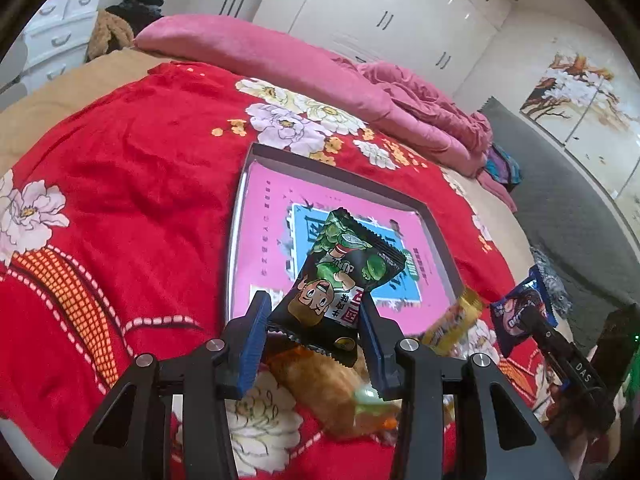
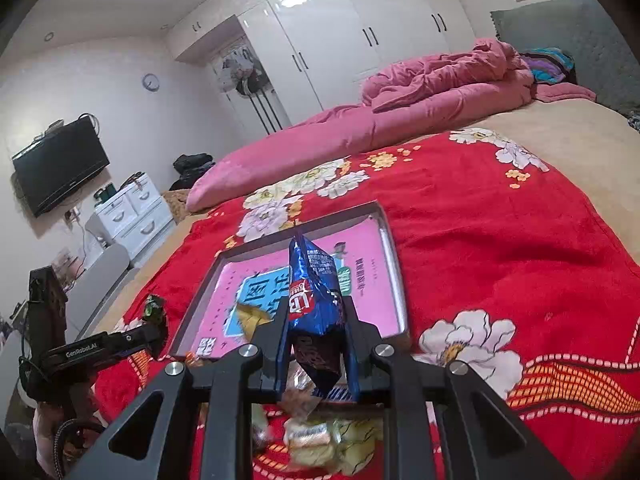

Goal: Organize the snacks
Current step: 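Lift both held snacks and carry them over the pink book tray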

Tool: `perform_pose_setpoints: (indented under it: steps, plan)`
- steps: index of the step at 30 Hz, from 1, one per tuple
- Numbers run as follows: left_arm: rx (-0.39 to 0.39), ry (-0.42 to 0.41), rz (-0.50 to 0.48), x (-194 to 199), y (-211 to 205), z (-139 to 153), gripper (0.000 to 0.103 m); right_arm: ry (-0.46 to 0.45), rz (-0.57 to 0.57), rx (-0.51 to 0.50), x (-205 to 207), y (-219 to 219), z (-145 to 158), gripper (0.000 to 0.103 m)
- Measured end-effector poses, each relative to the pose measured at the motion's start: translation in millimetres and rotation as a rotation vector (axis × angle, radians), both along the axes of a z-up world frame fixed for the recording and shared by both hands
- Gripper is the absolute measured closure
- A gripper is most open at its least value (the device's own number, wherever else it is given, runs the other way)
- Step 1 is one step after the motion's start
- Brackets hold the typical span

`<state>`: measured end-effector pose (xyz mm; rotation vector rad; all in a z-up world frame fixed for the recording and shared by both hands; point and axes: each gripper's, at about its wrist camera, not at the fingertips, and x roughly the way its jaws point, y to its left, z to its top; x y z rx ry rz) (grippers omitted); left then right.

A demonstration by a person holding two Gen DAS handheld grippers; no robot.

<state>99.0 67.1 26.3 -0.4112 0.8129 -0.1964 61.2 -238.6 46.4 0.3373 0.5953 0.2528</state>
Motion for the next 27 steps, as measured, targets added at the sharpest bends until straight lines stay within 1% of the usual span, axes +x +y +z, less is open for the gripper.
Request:
perform_pose_setpoints:
  steps: [8, 16, 27]
  plan:
    - [0.048, 0.023, 0.039, 22, -4, -8, 0.058, 0.035, -0.034, -0.019, 27, -3, -13, 0.080]
    - [0.092, 0.064, 0.022, 35, -16, -20, 0.058, 0.074, -0.042, -0.029, 49, 2, -27, 0.080]
    - [0.141, 0.112, 0.010, 48, -27, -35, 0.058, 0.136, -0.045, -0.031, 65, 8, -43, 0.080]
